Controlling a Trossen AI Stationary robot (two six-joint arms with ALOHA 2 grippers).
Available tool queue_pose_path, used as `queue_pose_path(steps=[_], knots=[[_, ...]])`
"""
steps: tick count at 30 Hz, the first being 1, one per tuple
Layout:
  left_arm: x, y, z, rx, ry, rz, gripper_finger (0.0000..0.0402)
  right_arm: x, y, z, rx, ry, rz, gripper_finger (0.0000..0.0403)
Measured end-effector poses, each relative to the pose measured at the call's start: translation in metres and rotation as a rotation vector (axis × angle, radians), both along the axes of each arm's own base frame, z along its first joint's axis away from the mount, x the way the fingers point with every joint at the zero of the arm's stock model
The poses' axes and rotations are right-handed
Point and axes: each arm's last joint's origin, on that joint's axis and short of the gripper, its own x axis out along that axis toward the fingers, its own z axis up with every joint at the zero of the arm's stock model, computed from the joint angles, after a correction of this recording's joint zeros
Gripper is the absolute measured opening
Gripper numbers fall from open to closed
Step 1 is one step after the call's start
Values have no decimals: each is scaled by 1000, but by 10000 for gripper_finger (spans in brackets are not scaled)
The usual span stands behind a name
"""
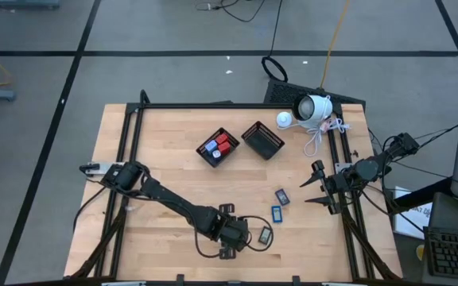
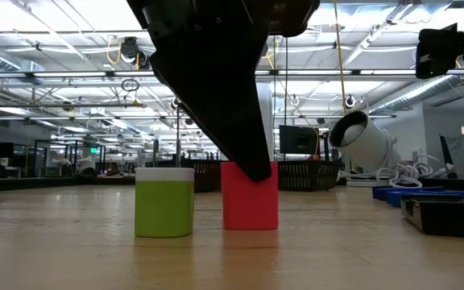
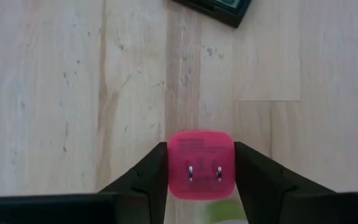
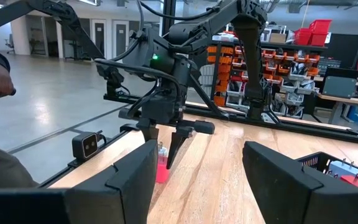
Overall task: Pick & Place Office items
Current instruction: Put the pink charger adapter into the left black bin
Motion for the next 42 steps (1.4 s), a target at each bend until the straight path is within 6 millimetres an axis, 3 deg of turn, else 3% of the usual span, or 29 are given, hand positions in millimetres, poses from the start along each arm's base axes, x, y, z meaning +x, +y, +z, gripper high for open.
queue_pose_path(steps=[5,14,18,22,28,33,42], knots=[[-4,4,13,-38,-2,106,149,0,0,0,0,0,0,224],[-42,21,92,134,-114,226,149,0,0,0,-1,1,0,224],[-57,41,117,222,-151,323,149,0,0,0,0,0,0,224],[-67,69,129,303,-94,396,149,0,0,0,0,0,0,224],[-66,120,126,387,43,458,149,0,0,0,0,0,0,224],[-71,163,118,358,74,490,149,0,0,0,0,0,0,224],[-104,225,72,129,-55,595,149,0,0,0,1,-2,0,224]])
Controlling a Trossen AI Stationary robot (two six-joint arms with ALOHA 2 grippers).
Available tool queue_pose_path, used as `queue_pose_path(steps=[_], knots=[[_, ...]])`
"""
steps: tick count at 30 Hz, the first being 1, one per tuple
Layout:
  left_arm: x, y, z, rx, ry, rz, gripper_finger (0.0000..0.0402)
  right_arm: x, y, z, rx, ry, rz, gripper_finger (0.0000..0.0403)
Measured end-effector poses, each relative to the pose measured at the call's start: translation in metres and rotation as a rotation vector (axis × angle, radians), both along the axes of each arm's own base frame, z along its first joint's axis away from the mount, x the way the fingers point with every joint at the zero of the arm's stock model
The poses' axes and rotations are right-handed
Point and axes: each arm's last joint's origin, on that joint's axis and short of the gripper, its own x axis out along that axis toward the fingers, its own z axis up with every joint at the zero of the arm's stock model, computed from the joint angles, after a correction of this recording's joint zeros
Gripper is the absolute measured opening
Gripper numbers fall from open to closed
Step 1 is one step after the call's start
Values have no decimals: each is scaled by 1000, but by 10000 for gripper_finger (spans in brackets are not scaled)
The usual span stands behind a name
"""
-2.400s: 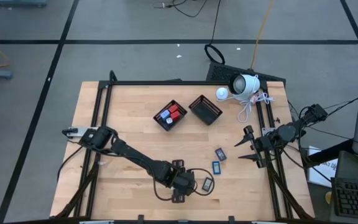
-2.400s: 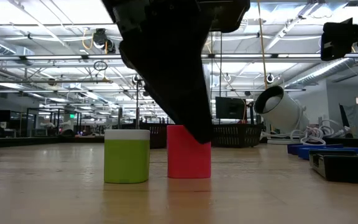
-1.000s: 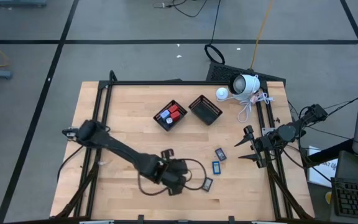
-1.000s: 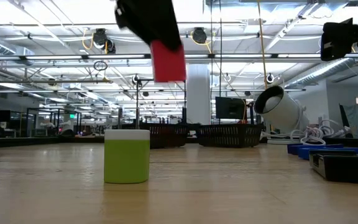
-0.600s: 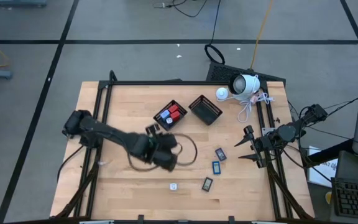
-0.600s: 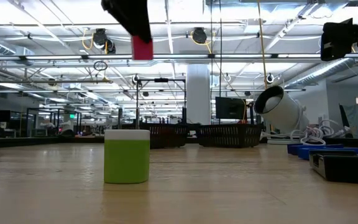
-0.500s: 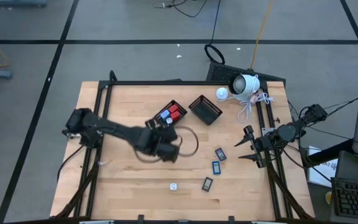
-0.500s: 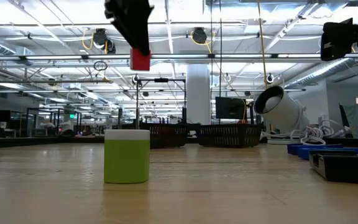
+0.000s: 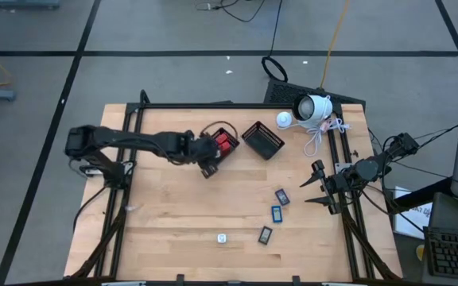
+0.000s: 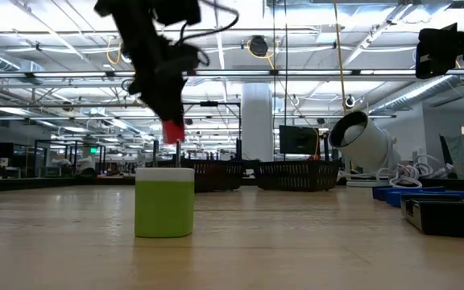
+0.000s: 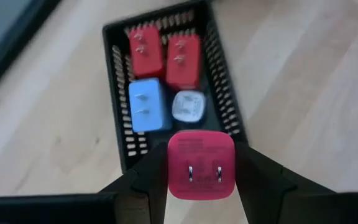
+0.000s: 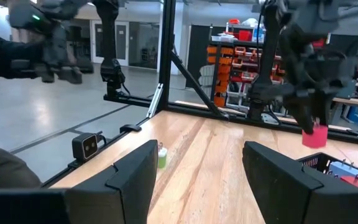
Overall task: Pick & Place Office items
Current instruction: Put the pink charger adapter into the left black bin
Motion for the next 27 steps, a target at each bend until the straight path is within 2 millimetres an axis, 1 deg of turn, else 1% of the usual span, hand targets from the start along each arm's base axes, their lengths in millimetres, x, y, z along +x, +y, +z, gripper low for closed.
queue_pose_path(steps=[4,7,13,24,27], knots=[[-14,16,-20,-31,-23,85,149,0,0,0,0,0,0,224],[-17,24,-30,-61,-56,99,149,0,0,0,0,0,0,224],[-19,35,-36,-60,-81,98,149,0,0,0,0,0,0,224],[-18,37,-36,-67,-89,81,149,0,0,0,1,0,0,224],[-17,38,-39,-68,-80,82,149,0,0,0,0,0,0,224]])
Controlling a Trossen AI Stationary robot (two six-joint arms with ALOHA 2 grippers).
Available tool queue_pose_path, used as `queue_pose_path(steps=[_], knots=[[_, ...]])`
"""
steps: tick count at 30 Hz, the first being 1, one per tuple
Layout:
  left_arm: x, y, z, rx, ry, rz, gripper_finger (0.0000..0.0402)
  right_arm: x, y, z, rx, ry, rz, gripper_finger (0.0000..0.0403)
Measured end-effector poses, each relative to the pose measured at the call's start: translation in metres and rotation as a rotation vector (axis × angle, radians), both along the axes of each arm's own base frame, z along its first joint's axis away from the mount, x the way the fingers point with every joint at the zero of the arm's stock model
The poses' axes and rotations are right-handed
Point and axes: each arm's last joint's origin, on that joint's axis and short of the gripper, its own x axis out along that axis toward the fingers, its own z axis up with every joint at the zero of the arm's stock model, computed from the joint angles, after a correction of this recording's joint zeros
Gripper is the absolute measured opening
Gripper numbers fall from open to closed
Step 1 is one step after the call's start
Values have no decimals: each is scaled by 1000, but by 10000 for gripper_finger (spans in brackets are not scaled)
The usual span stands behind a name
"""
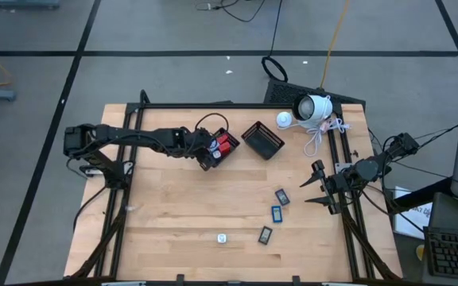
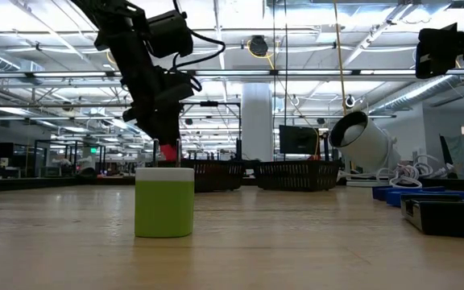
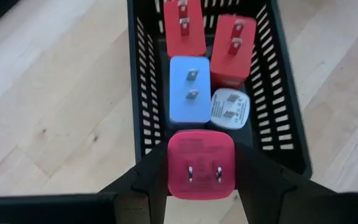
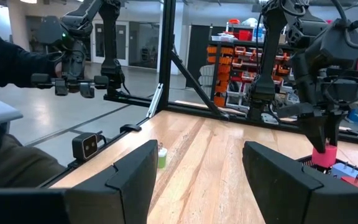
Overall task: Pick & Place Office items
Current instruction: Put the pink charger adapter into the left black bin
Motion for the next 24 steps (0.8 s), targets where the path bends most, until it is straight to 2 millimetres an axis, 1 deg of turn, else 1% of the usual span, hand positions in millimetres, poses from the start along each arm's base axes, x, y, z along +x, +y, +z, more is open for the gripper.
queue_pose_path(steps=[8,18,24], knots=[[2,4,-3,22,11,6,149,0,0,0,0,0,0,224],[10,6,-29,-10,79,21,149,0,0,0,0,0,0,224],[12,6,-37,-11,105,13,173,0,0,0,0,0,0,224]])
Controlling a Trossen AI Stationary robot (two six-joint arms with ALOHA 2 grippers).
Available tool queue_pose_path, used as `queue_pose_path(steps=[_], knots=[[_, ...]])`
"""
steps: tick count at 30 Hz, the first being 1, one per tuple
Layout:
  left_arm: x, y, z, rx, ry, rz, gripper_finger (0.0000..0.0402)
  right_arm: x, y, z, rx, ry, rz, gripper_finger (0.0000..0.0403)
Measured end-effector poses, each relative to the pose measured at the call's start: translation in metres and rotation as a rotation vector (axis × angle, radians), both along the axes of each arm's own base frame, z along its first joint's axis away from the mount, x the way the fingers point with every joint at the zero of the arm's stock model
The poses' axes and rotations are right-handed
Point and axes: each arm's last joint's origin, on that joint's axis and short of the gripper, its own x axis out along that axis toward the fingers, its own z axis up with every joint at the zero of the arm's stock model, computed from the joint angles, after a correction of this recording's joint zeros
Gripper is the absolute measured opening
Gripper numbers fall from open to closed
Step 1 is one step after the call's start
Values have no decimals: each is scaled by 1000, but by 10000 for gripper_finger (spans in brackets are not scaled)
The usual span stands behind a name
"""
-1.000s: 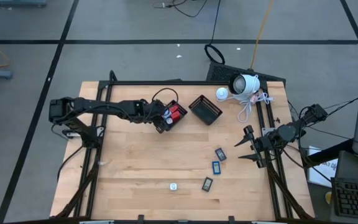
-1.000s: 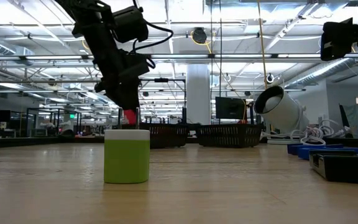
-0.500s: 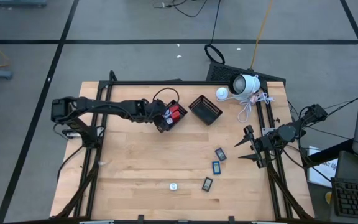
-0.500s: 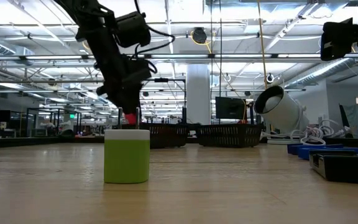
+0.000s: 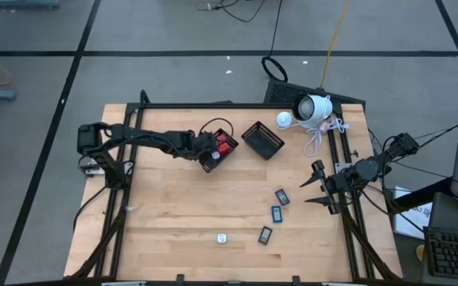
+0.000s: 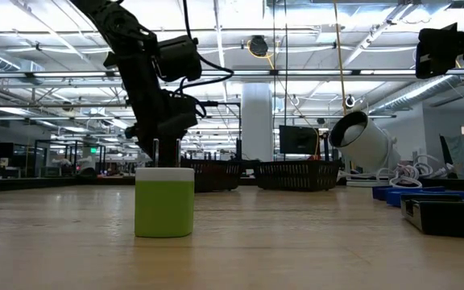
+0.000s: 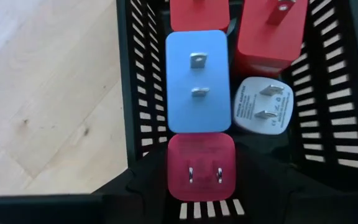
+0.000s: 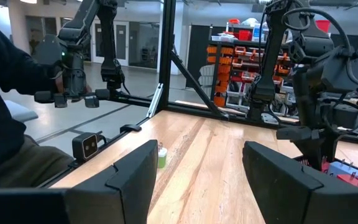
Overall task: Pick & Place Office items
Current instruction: Put the pink charger adapter into the left black bin, then put the green charger adapter into the left black bin
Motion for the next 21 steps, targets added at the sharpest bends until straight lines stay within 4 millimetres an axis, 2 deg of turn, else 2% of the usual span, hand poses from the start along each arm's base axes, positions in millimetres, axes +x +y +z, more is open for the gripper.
queue_pose_path(steps=[11,15,21], knots=[[0,0,9,20,-8,-44,216,0,0,0,0,0,0,224],[1,0,23,32,-49,-48,221,0,0,0,0,0,0,224],[-9,-2,56,53,-157,-35,222,0,0,0,0,0,0,224]])
